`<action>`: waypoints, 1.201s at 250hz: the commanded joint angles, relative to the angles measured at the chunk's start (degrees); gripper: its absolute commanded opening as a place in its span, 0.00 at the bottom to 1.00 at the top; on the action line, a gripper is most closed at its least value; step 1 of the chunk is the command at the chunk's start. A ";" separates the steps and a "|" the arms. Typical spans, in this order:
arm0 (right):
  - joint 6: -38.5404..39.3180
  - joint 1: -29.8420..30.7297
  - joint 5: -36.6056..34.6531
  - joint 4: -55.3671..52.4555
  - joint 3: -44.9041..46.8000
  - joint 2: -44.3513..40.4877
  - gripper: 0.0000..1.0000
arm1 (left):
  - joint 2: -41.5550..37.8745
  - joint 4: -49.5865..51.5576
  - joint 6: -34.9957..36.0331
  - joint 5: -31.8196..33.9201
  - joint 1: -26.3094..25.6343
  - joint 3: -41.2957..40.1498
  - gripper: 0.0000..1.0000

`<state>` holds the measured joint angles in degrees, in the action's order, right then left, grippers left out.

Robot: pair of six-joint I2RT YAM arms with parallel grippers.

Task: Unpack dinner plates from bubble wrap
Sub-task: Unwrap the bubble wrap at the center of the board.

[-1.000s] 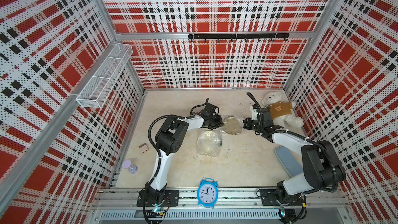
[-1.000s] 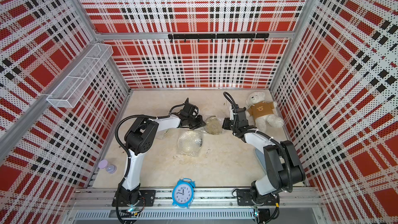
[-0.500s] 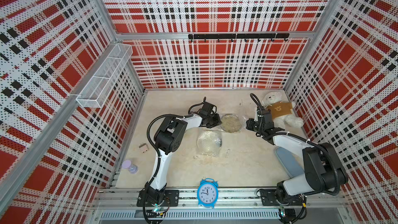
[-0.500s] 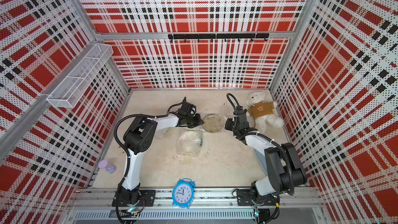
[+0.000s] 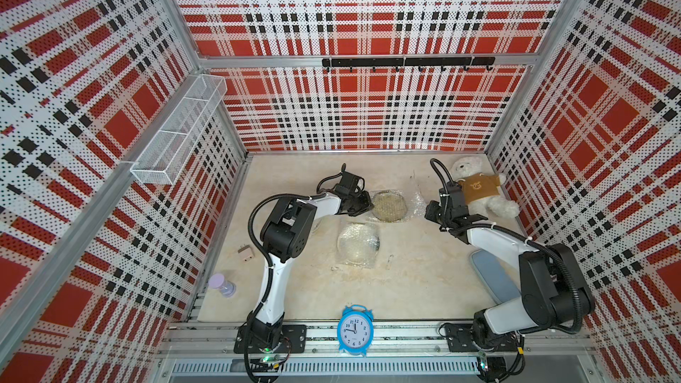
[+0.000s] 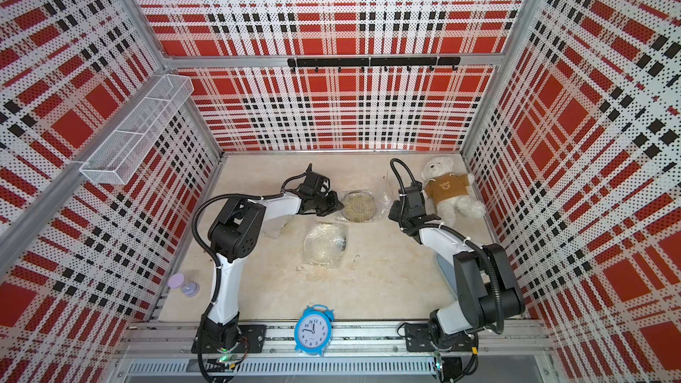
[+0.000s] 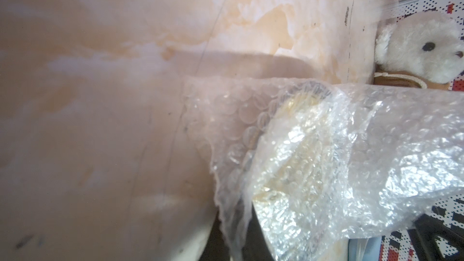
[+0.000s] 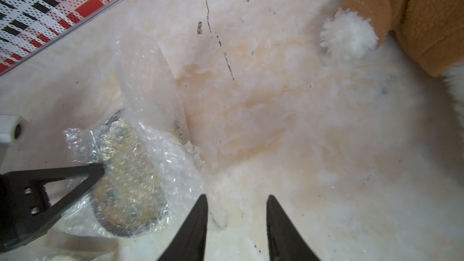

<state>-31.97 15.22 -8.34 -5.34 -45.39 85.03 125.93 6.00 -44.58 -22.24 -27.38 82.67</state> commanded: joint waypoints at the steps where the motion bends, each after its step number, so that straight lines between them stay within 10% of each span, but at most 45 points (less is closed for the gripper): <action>1: -0.30 -0.54 -3.00 -2.70 -0.89 -3.22 0.47 | -1.56 1.82 -0.81 1.83 0.31 0.24 0.00; 58: 4.53 0.18 6.43 -6.65 -7.38 -6.92 0.50 | -2.08 1.73 -1.03 1.43 0.02 1.06 0.00; 156: 5.01 4.65 23.41 -5.12 -23.85 13.94 0.55 | -2.25 1.64 -1.21 1.65 -0.40 1.04 0.00; 300: 4.04 -1.14 23.46 -0.39 -18.09 19.99 0.54 | -1.05 1.55 -1.13 0.79 -0.44 2.23 0.00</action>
<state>-27.88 15.05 15.55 -8.75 -65.41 105.36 125.51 6.50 -45.15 -22.09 -27.73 83.09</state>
